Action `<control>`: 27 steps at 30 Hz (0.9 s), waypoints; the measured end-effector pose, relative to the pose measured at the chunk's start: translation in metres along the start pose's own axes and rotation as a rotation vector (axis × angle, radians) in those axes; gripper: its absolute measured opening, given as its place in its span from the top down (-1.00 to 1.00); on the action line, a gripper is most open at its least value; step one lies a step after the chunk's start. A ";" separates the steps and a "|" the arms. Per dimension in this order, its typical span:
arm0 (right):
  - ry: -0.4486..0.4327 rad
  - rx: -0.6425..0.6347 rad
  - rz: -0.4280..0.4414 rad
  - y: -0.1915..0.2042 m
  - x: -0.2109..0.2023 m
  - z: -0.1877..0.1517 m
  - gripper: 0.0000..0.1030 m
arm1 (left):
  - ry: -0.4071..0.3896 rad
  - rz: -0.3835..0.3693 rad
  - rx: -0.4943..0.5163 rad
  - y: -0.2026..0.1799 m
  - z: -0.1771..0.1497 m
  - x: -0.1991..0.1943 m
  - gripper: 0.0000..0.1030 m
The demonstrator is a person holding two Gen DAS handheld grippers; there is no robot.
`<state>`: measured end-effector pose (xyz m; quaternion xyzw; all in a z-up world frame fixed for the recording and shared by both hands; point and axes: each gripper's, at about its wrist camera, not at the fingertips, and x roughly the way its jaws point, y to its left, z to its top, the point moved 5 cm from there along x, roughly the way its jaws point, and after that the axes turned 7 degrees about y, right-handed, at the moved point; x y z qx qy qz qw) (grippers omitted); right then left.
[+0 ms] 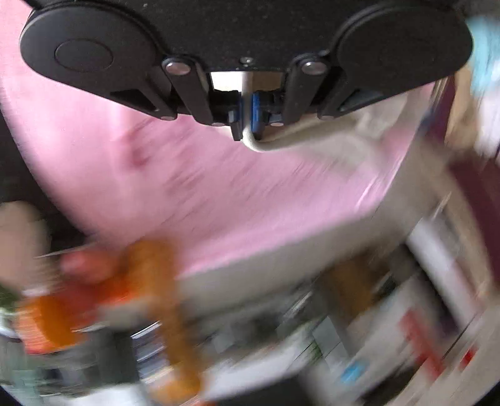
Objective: Fold clothes
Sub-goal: 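Lift the hem with the right gripper and flip the body open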
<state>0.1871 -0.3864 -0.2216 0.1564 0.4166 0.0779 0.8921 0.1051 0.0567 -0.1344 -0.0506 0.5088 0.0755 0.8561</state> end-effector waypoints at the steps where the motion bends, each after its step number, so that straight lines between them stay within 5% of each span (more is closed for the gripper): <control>1: -0.054 0.075 -0.035 -0.019 -0.008 0.010 0.90 | 0.000 0.001 0.003 -0.002 0.000 0.000 -0.36; 4: -0.182 0.294 -0.126 -0.077 -0.028 0.035 0.90 | 0.001 -0.002 0.013 -0.008 -0.002 -0.002 -0.37; 7: -0.096 0.402 -0.174 -0.108 -0.024 0.025 0.65 | 0.006 -0.018 0.012 -0.013 -0.004 -0.004 -0.37; 10: 0.012 0.381 -0.143 -0.099 -0.018 0.007 0.03 | 0.007 -0.028 -0.006 -0.012 -0.006 -0.006 -0.38; 14: 0.147 0.287 -0.035 -0.066 -0.008 -0.020 -0.18 | 0.014 -0.038 -0.049 -0.005 -0.006 -0.006 -0.38; 21: 0.379 0.117 0.154 -0.009 0.007 -0.069 -0.10 | 0.045 -0.062 -0.078 0.000 -0.010 0.001 -0.43; 24: 0.477 0.043 0.235 0.015 0.012 -0.090 0.20 | 0.066 -0.083 -0.098 0.000 -0.013 0.004 -0.43; 27: 0.460 0.043 0.234 0.021 0.015 -0.094 0.42 | 0.085 -0.110 -0.124 0.000 -0.015 0.006 -0.41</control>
